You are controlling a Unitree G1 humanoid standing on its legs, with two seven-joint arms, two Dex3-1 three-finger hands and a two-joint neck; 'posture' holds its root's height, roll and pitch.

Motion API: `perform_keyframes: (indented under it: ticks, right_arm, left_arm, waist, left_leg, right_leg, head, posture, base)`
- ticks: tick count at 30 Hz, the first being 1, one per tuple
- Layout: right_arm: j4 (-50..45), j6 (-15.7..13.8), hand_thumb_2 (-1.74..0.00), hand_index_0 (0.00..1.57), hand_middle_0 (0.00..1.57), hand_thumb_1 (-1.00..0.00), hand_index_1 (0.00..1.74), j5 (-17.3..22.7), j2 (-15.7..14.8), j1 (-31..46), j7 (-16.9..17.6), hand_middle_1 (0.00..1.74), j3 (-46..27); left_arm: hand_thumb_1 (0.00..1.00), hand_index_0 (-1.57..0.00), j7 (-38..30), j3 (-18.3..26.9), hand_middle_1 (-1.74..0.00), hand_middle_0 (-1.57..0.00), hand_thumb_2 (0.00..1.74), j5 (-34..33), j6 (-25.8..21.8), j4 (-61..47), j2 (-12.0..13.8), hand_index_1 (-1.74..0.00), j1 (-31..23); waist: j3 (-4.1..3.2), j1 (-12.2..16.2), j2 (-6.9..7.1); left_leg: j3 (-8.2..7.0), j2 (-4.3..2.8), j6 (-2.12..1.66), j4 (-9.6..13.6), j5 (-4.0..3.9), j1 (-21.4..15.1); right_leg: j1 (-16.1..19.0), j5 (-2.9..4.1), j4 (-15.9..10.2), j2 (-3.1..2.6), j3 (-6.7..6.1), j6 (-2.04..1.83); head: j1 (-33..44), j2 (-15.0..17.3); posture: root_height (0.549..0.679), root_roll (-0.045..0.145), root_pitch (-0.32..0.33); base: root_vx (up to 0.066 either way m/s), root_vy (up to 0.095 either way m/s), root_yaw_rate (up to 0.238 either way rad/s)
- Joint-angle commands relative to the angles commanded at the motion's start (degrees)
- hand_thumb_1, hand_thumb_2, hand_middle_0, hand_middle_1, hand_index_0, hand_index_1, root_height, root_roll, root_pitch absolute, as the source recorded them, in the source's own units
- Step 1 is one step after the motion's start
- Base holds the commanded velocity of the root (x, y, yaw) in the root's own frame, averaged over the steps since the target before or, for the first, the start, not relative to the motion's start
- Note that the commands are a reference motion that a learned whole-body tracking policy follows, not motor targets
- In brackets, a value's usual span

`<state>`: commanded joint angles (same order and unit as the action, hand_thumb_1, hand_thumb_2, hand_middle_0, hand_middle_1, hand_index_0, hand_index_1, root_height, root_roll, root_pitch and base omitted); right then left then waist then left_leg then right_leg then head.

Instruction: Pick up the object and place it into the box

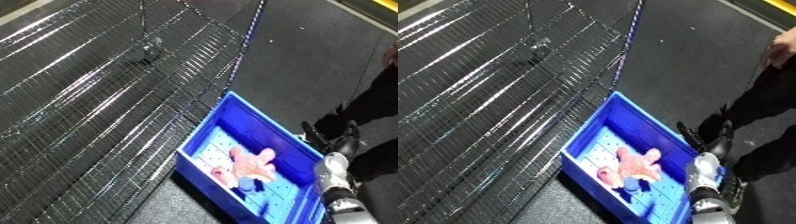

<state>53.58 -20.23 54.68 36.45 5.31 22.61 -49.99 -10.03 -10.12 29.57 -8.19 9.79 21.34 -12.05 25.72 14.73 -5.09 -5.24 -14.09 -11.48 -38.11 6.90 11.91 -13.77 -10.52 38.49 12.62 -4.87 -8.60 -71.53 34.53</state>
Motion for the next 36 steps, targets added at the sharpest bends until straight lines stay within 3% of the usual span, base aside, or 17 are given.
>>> perform_keyframes:
  ticks: [7,19,24,36]
  right_arm:
    - [-6.0,-0.5,0.00,0.00,0.00,0.00,0.00,0.6,-2.3,-0.7,-2.9,0.00,4.5]
    - [-28.3,0.6,0.00,0.00,0.00,0.00,0.00,-9.4,-11.9,1.5,-6.0,0.00,15.7]
    - [-34.8,2.4,0.00,0.00,0.00,0.00,0.00,-13.7,-13.4,2.4,-7.6,0.00,19.7]
    - [-44.9,4.5,0.00,0.00,0.00,0.00,0.00,-16.8,-17.1,0.6,-12.0,0.00,30.8]
  left_arm:
    - [1.00,-1.57,-0.2,0.8,-1.74,-1.57,1.74,0.1,0.2,0.1,-0.9,-1.74,-0.1]
    - [1.00,-1.57,-0.1,4.6,-1.74,-1.57,1.74,1.2,1.1,-0.2,-3.0,-1.74,-1.9]
    - [1.00,-1.57,0.3,5.7,-1.74,-1.57,1.74,0.6,1.8,-1.3,-3.0,-1.74,-2.4]
    - [1.00,-1.57,1.0,6.3,-1.74,-1.57,1.74,-1.2,2.8,-2.4,-3.0,-1.74,-1.8]
  waist:
    - [0.13,-0.6,0.09]
    - [0.33,-2.9,1.24]
    - [0.49,-4.2,1.93]
    - [0.68,-7.3,3.05]
  left_leg:
    - [0.01,0.19,0.10,0.9,-0.24,-0.4]
    - [0.85,0.33,0.29,1.9,-0.72,-0.3]
    - [1.22,0.30,0.36,1.6,-0.73,-0.1]
    - [1.93,0.63,0.51,1.7,-1.23,0.3]
  right_leg:
    - [0.4,-0.30,-0.6,-0.12,0.00,-0.13]
    - [1.4,-1.04,-0.6,-0.37,0.92,-0.34]
    - [1.4,-1.31,-0.1,-0.41,1.19,-0.39]
    - [1.0,-1.63,1.1,-0.28,1.29,-0.45]
  head:
    - [4.2,0.5]
    - [19.3,0.0]
    - [25.9,-0.3]
    - [45.9,-2.0]
  posture:
    - [0.638,0.078,-0.225]
    - [0.637,0.063,-0.226]
    - [0.636,0.059,-0.231]
    - [0.632,0.059,-0.242]
  base:
    - [0.011,-0.001,0.011]
    - [-0.001,-0.007,0.072]
    - [-0.010,-0.010,0.056]
    - [-0.007,-0.002,0.052]
